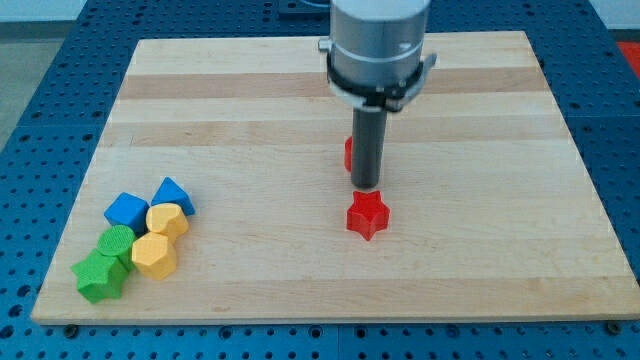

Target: Push the red star into the group of blocks

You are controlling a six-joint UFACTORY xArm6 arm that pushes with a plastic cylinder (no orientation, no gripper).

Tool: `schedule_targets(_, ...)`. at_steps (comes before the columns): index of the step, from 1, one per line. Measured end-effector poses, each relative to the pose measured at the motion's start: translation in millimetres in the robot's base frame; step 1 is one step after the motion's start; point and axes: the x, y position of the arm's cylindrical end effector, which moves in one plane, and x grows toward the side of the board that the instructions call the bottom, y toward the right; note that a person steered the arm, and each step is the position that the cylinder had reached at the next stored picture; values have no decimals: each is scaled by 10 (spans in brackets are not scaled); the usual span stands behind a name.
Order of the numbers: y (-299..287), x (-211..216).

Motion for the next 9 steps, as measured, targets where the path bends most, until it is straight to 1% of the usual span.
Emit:
schedule_targets(1,471,227)
schedule_targets(2,491,274)
schedule_targets(3,491,550)
schedule_targets(4,491,612)
schedule_targets(5,344,615)
schedule_targets(7,-392,615)
schedule_targets(9,-978,615)
